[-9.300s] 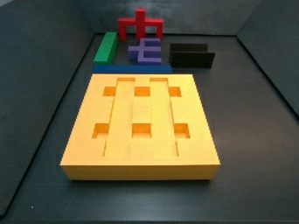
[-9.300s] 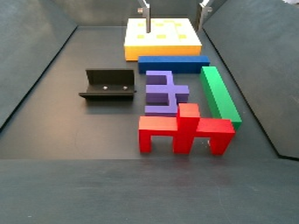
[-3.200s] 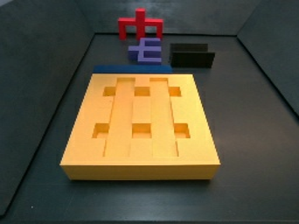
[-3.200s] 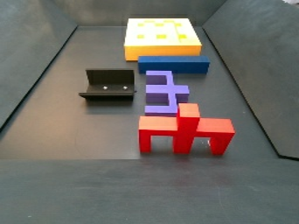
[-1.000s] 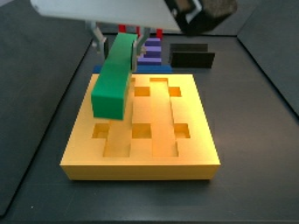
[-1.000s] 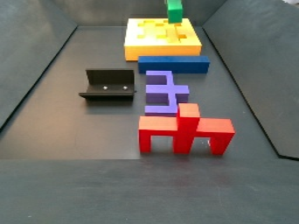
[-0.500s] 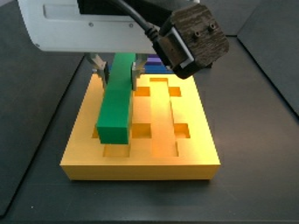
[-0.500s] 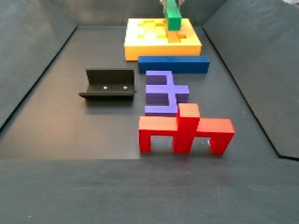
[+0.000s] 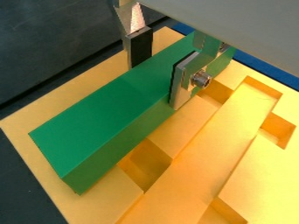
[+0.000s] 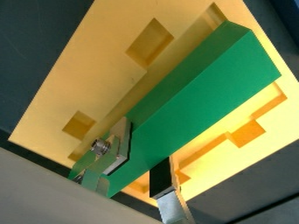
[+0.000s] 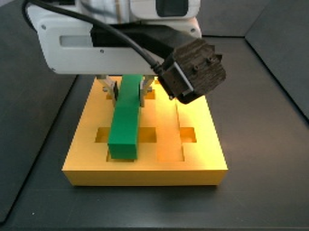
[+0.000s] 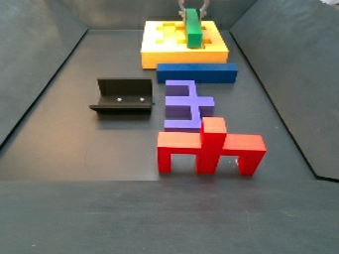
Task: Pick up the green object. Move up. Move to above the board. Insert the green object.
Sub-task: Insert the green object.
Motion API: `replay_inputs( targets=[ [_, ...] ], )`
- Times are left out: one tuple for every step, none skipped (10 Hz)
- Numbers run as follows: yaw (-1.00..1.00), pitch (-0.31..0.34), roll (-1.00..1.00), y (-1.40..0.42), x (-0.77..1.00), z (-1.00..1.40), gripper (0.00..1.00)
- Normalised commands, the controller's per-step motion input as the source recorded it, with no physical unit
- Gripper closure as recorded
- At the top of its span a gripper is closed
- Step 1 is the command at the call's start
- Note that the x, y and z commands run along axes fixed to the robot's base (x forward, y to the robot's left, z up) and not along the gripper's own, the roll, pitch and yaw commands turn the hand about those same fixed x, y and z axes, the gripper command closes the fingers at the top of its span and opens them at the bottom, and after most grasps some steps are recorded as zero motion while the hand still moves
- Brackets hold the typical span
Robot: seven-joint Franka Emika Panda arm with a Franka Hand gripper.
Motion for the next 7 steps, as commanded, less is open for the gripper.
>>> replay_inputs(
  targets=[
    [0.23,0.000,0.18,0.00,0.00,-0.23,1.00],
    [0.18,0.000,0.18,0.00,-0.02,-0.16,1.00],
    [0.07,-0.010,0.12,0.00,-0.07,-0.17,1.00],
    [0.02,-0.011,0.09,0.00,-0.13,-0.17,1.00],
    [0.00,-0.011,0.07,0.00,-0.23,-0.15,1.00],
    [-0.04,-0.011,0.08,0.00,-0.28,-0.16,1.00],
    [-0.04,-0.004,0.07,0.00,-0.25,-0.14,1.00]
  ],
)
